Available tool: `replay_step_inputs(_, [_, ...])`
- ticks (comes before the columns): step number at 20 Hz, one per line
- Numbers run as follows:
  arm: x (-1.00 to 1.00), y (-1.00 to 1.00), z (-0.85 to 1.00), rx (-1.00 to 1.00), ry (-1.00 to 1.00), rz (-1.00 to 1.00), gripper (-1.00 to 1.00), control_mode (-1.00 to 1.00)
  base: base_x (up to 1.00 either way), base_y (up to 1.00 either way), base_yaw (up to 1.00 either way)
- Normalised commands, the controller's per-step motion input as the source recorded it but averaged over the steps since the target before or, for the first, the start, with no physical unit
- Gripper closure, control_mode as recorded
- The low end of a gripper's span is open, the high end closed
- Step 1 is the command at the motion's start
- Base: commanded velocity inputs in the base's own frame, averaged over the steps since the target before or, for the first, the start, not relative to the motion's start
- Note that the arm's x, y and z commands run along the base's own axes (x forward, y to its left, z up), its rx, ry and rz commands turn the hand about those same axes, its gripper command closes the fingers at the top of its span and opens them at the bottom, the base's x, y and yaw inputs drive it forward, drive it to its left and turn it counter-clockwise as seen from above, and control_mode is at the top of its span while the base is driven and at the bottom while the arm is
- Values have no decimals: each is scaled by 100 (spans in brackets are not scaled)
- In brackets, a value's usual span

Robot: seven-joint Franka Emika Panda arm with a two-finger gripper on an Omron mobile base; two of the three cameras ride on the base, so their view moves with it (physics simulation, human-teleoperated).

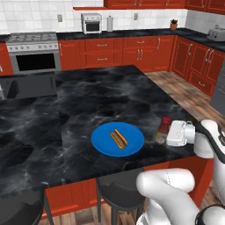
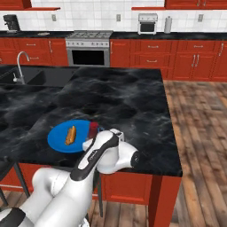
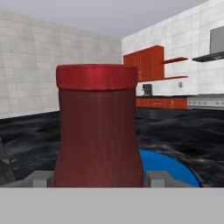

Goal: Move the hot dog bun to the plate on the dining table and place the condiment next to that plate. Then navigate to the fridge and take the sausage and place it on the plate as well.

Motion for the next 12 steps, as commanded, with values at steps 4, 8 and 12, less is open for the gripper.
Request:
replay_step_inputs(4, [54,-25,-16,-1,1,4,100,-100,0,0,0])
replay_step_inputs(8, [54,-20,-22,-3,6,4,100,-100,0,0,0])
replay_step_inputs(12, [47,-24,-29,0,0,4,100,-100,0,0,0])
